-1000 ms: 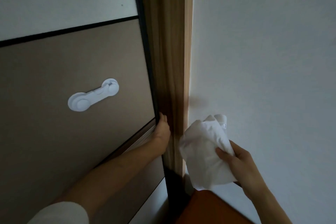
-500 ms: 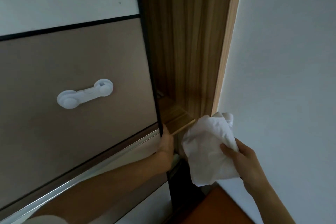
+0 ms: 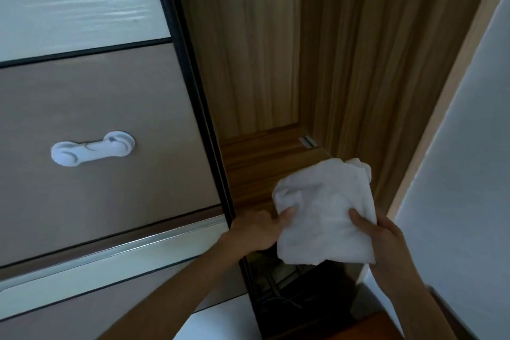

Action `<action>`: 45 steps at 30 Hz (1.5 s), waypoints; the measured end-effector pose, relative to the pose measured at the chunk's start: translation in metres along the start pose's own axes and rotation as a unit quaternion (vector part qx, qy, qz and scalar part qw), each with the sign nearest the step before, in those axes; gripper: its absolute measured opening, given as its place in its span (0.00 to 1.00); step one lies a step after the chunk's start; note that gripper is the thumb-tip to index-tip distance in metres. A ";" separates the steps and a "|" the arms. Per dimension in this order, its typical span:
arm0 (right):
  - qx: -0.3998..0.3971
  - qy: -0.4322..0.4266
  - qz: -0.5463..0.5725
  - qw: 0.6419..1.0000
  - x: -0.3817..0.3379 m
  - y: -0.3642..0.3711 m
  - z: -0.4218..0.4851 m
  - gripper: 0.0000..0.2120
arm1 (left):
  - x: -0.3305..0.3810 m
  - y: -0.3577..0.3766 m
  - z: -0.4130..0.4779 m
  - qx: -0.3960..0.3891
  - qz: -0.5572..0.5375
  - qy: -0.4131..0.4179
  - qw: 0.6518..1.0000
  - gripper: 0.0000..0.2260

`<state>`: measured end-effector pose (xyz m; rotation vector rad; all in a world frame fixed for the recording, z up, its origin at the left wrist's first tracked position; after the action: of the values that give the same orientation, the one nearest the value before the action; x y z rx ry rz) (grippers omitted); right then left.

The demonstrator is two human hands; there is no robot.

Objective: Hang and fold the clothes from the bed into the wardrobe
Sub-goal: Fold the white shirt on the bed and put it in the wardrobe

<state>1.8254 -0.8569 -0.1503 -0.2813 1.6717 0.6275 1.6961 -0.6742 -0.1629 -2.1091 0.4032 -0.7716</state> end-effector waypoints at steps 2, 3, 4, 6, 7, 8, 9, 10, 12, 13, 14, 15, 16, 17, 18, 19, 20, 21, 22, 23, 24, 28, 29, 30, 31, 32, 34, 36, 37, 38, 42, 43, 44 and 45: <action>-0.021 0.028 0.037 0.999 0.004 0.014 0.000 0.06 | -0.015 0.002 0.005 -0.038 -0.246 -0.005 0.969 0.37; -0.036 0.040 0.062 0.997 0.009 0.021 0.002 0.07 | -0.022 0.007 0.006 -0.076 -0.318 -0.012 0.945 0.36; -0.046 0.055 0.083 0.994 0.011 0.029 0.000 0.08 | -0.030 0.010 0.006 -0.111 -0.378 -0.027 0.919 0.33; -0.064 0.077 0.120 0.988 0.017 0.041 -0.001 0.07 | -0.050 0.013 0.012 -0.161 -0.492 -0.070 0.853 0.30; -0.073 0.090 0.144 0.983 0.021 0.046 0.000 0.07 | -0.059 0.013 0.017 -0.177 -0.536 -0.066 0.823 0.30; -0.082 0.107 0.161 0.978 0.022 0.053 0.000 0.09 | -0.065 0.010 0.020 -0.188 -0.571 -0.047 0.798 0.30; -0.086 0.121 0.169 0.974 0.026 0.057 0.003 0.12 | -0.068 0.007 0.022 -0.187 -0.587 -0.027 0.787 0.27; -0.093 0.131 0.169 0.973 0.026 0.063 0.004 0.15 | -0.068 0.004 0.023 -0.178 -0.593 -0.016 0.785 0.23; -0.089 0.129 0.153 0.976 0.028 0.070 0.012 0.18 | -0.063 0.002 0.026 -0.125 -0.569 0.001 0.813 0.19; -0.088 0.118 0.148 0.978 0.029 0.073 0.019 0.19 | -0.059 -0.002 0.027 -0.064 -0.543 0.008 0.837 0.22; -0.096 0.107 0.139 0.980 0.028 0.079 0.022 0.21 | -0.056 -0.010 0.025 0.000 -0.524 0.007 0.852 0.29; -0.103 0.096 0.129 0.982 0.026 0.083 0.026 0.22 | -0.056 -0.012 0.026 0.028 -0.526 0.000 0.850 0.34; -0.113 0.088 0.116 0.983 0.023 0.088 0.028 0.22 | -0.057 -0.014 0.028 0.036 -0.533 -0.007 0.845 0.36; -0.120 0.080 0.109 0.984 0.022 0.091 0.032 0.22 | -0.059 -0.013 0.032 0.036 -0.543 -0.016 0.839 0.37; -0.130 0.076 0.100 0.983 0.019 0.095 0.034 0.21 | -0.061 -0.014 0.032 0.034 -0.548 -0.021 0.836 0.38; -0.135 0.072 0.099 0.983 0.018 0.097 0.036 0.19 | -0.062 -0.014 0.031 0.027 -0.552 -0.018 0.833 0.39; -0.141 0.069 0.098 0.983 0.015 0.101 0.037 0.18 | -0.064 -0.015 0.028 0.028 -0.554 -0.008 0.832 0.38; -0.147 0.067 0.099 0.982 0.014 0.106 0.037 0.18 | -0.066 -0.017 0.025 0.033 -0.558 0.006 0.829 0.37; -0.152 0.064 0.095 0.982 0.013 0.111 0.036 0.22 | -0.068 -0.019 0.021 0.038 -0.559 0.019 0.828 0.36; -0.154 0.067 0.090 0.982 0.015 0.117 0.037 0.26 | -0.073 -0.018 0.022 0.045 -0.564 0.027 0.824 0.33; -0.152 0.077 0.089 0.981 0.019 0.122 0.037 0.26 | -0.078 -0.019 0.023 0.051 -0.566 0.032 0.822 0.30; -0.166 0.108 0.092 0.976 0.037 0.144 0.040 0.18 | -0.111 -0.016 0.019 0.078 -0.536 0.039 0.840 0.23; -0.168 0.110 0.088 0.976 0.041 0.150 0.042 0.18 | -0.118 -0.018 0.016 0.090 -0.525 0.055 0.845 0.22; -0.171 0.117 0.082 0.975 0.043 0.156 0.042 0.18 | -0.124 -0.020 0.010 0.113 -0.472 0.084 0.871 0.25; -0.170 0.120 0.073 0.975 0.044 0.161 0.043 0.17 | -0.134 -0.016 0.006 0.163 -0.381 0.112 0.903 0.31; -0.174 0.122 0.061 0.975 0.046 0.164 0.045 0.17 | -0.143 -0.015 0.003 0.251 -0.220 0.112 0.936 0.40; -0.185 0.119 0.044 0.975 0.047 0.172 0.047 0.21 | -0.150 -0.018 -0.001 0.386 0.135 0.043 0.912 0.51; -0.187 0.125 0.030 0.974 0.048 0.179 0.050 0.27 | -0.152 -0.018 -0.004 0.287 0.480 -0.030 0.829 0.38; -0.186 0.129 0.025 0.974 0.049 0.183 0.049 0.28 | -0.162 -0.021 -0.005 0.224 0.575 -0.059 0.785 0.34; -0.190 0.132 0.022 0.973 0.048 0.189 0.047 0.30 | -0.174 -0.032 -0.011 0.175 0.625 -0.099 0.754 0.33; -0.208 0.126 0.010 0.970 0.054 0.218 0.037 0.47 | -0.226 -0.046 -0.032 0.127 0.730 -0.142 0.656 0.39; -0.216 0.132 0.015 0.967 0.054 0.225 0.033 0.42 | -0.232 -0.047 -0.035 0.140 0.736 -0.145 0.646 0.37; -0.230 0.135 0.028 0.963 0.054 0.232 0.031 0.34 | -0.241 -0.048 -0.036 0.140 0.749 -0.153 0.629 0.35; -0.238 0.143 0.035 0.960 0.057 0.238 0.029 0.30 | -0.251 -0.047 -0.039 0.131 0.751 -0.165 0.626 0.33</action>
<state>1.7148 -0.6363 -0.1498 -0.6868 1.7935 1.0854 1.4810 -0.5377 -0.2036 -0.9200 1.4258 0.5444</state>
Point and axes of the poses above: each hand's wrist, its own z-axis towards the middle knuckle, its own y-axis out of the palm, x = y × z, the point moved 6 cm from there along z, towards the middle knuckle, and after that the axes turned 7 degrees about -y, right-handed, at the moved point
